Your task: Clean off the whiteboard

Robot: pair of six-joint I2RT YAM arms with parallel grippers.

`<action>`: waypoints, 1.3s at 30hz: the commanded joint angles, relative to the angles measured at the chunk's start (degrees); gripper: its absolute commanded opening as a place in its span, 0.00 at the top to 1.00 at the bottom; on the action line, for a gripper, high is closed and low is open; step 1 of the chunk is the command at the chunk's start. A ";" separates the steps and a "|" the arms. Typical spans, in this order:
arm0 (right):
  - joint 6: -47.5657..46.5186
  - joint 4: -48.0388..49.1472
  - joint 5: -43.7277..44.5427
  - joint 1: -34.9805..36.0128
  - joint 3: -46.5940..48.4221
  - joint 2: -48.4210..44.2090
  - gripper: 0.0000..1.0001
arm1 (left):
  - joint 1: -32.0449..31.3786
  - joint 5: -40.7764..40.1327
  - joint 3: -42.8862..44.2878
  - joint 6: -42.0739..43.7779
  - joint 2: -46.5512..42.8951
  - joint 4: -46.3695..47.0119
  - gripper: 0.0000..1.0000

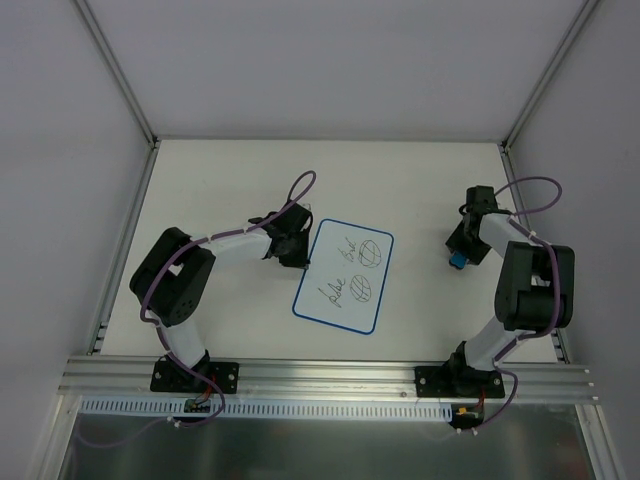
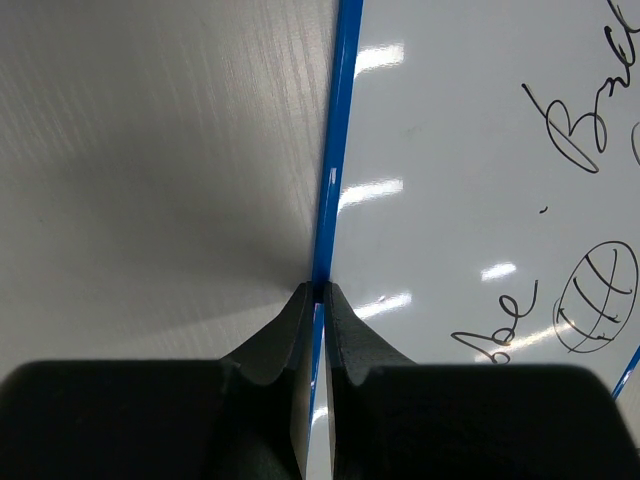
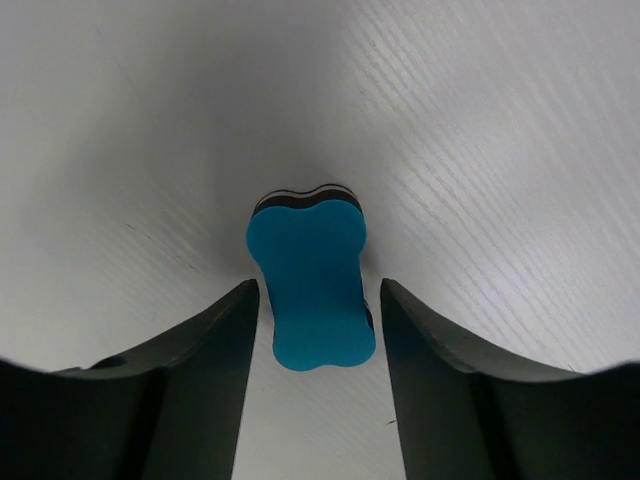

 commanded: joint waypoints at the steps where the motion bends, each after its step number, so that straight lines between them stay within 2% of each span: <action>1: 0.97 1.38 -0.35 -0.71 1.47 0.45 0.48 | -1.30 -1.45 -2.71 0.30 3.84 -8.12 1.00; 5: 0.01 1.47 0.08 -0.63 1.39 0.10 0.66 | -1.39 -1.54 -2.62 0.21 3.84 -8.12 1.00; 6: -1.04 1.47 0.00 -0.71 1.47 -0.08 0.77 | -1.31 -1.63 -2.62 0.21 3.76 -8.12 1.00; 8: -2.36 1.55 -0.88 -0.45 1.56 -0.60 0.88 | -1.30 -1.63 -2.53 0.12 4.10 -8.12 1.00; 9: -3.15 1.73 -2.80 0.07 1.74 -0.87 0.97 | -1.30 -1.54 -2.45 0.12 4.19 -8.12 1.00; 10: -4.90 2.08 -4.03 0.51 1.65 -1.74 1.00 | -1.30 -1.45 -2.27 0.12 4.37 -8.12 1.00; 13: -7.36 2.96 -7.81 4.20 1.91 -3.06 1.00 | -1.30 -1.63 -2.18 0.03 4.46 -8.21 1.00; 18: -9.92 2.96 -8.97 14.74 5.16 -2.63 1.00 | -1.30 -1.54 -2.18 -0.06 4.72 -8.21 1.00; 21: -10.63 3.05 -10.28 21.58 9.20 0.79 1.00 | -1.30 -1.54 -2.10 -0.14 5.07 -8.30 1.00; 24: -10.98 2.87 -11.51 25.55 13.93 5.18 1.00 | -1.39 -1.45 -2.01 -0.14 5.25 -8.30 1.00; 34: -11.07 0.50 -12.83 33.21 26.07 16.88 1.00 | -1.30 -1.54 -1.92 -0.23 5.07 -8.30 1.00; 39: -12.47 -0.11 -12.48 36.11 27.14 19.16 1.00 | -1.30 -1.28 -1.66 -0.14 5.42 -8.30 1.00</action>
